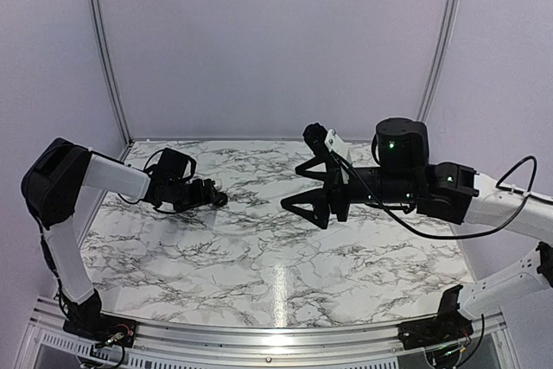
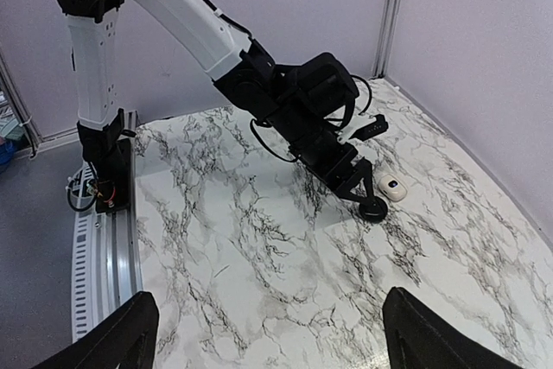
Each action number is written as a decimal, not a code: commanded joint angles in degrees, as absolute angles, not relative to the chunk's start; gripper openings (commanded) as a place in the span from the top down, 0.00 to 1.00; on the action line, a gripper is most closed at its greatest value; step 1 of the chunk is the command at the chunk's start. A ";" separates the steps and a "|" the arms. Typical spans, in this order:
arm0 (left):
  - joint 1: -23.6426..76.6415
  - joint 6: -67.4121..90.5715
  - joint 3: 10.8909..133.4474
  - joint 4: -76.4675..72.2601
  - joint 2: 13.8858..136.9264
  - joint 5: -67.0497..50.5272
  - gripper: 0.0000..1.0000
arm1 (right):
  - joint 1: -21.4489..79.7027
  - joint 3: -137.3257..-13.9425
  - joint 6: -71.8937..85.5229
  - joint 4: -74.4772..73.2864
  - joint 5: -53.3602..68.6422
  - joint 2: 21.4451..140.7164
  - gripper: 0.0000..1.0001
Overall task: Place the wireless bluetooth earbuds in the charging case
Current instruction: Place the charging case with the earbuds at the center of the board, then reset both arms
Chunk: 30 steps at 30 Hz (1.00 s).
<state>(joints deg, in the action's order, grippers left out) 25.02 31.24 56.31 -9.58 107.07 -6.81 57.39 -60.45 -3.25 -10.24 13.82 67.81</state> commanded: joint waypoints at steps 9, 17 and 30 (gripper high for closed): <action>24.66 23.82 60.15 7.45 85.07 -2.88 0.01 | 42.90 -55.35 2.81 -5.81 21.95 63.32 0.08; 24.61 20.61 63.15 15.30 75.37 -0.60 0.01 | 25.81 -52.46 11.22 -6.83 23.78 63.30 0.01; 26.92 24.60 45.76 8.30 66.90 4.48 0.01 | 17.31 -39.92 15.66 -1.89 13.26 65.60 0.01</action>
